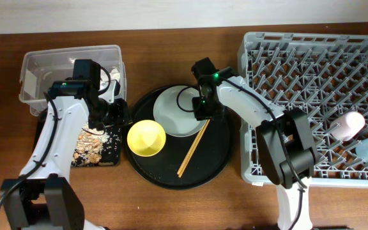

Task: Sort waste into correct bins and load items into the dishwasher rack
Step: 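Reach the right gripper to the white plate and grasp its rim, then lift the white plate right and stand it upright in the rack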

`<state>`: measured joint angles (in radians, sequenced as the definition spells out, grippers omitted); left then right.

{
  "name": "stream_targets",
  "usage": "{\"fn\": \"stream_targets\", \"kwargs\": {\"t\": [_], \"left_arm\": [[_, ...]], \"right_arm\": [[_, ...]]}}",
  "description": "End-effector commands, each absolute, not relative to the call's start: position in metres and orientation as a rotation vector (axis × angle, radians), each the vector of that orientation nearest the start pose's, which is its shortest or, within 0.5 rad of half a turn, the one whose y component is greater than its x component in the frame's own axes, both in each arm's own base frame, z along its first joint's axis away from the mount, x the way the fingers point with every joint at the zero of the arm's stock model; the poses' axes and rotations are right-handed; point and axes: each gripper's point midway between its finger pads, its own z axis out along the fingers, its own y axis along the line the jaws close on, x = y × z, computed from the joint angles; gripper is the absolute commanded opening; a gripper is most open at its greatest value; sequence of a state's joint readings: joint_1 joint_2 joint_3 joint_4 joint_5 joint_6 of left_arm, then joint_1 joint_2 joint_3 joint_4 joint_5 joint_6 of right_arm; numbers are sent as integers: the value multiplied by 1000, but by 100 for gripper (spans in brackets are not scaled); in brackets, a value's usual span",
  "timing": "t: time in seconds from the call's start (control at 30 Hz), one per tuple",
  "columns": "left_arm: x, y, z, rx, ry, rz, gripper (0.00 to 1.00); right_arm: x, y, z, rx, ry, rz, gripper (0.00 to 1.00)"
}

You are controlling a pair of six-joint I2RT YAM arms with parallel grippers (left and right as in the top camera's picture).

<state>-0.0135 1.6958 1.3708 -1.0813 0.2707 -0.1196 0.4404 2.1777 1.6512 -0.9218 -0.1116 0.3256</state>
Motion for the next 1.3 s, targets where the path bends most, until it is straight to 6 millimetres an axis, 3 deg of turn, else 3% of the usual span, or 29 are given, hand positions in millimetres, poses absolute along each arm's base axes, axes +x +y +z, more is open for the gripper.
{"fn": "stream_targets", "kwargs": {"t": [0.0, 0.2, 0.3, 0.4, 0.5, 0.57, 0.67, 0.73, 0.77, 0.83, 0.9, 1.0, 1.1, 1.17, 1.2, 1.27], "left_arm": [[343, -48, 127, -102, 2936, -402, 50], [343, -49, 127, -102, 2936, -403, 50], [343, -48, 127, -102, 2936, -402, 50], [343, -48, 127, -102, 2935, -402, 50], [343, -48, 127, -102, 2935, -402, 50], [343, -48, 127, -102, 2935, -402, 50], [343, -48, 127, -102, 2935, -402, 50], [343, -49, 127, -101, 2932, -402, 50], [344, -49, 127, -101, 2931, -402, 50], [344, -49, 128, -100, 2928, -402, 50], [344, -49, 128, -100, 2928, -402, 50], [345, -49, 128, -100, 2928, -402, 50], [345, -49, 128, -100, 2927, -402, 51], [345, -49, 128, -100, 2928, -402, 51], [345, -49, 128, -100, 2927, -402, 51], [345, -49, 128, -100, 2928, -402, 50]], "right_arm": [[389, 203, 5, -175, 3082, 187, 32], [390, 200, 4, -141, 3087, 185, 7], [394, 193, 9, -113, 3085, 191, 4], [408, 179, 43, -70, 3018, 220, 4], [419, 161, 89, -108, 2927, 239, 4], [427, 141, 138, -119, 2818, 249, 4], [431, 100, 212, -109, 2624, 195, 4], [431, 46, 262, -6, 2479, 31, 4], [430, 27, 277, 27, 2433, -31, 4], [425, -32, 314, 186, 2305, -240, 4], [419, -84, 337, 280, 2212, -442, 4], [411, -144, 360, 311, 2134, -759, 4], [405, -192, 378, 421, 2040, -920, 4], [406, -207, 375, 406, 2048, -976, 4], [403, -226, 368, 463, 2050, -1060, 4], [404, -245, 349, 511, 2084, -1139, 4]]}}
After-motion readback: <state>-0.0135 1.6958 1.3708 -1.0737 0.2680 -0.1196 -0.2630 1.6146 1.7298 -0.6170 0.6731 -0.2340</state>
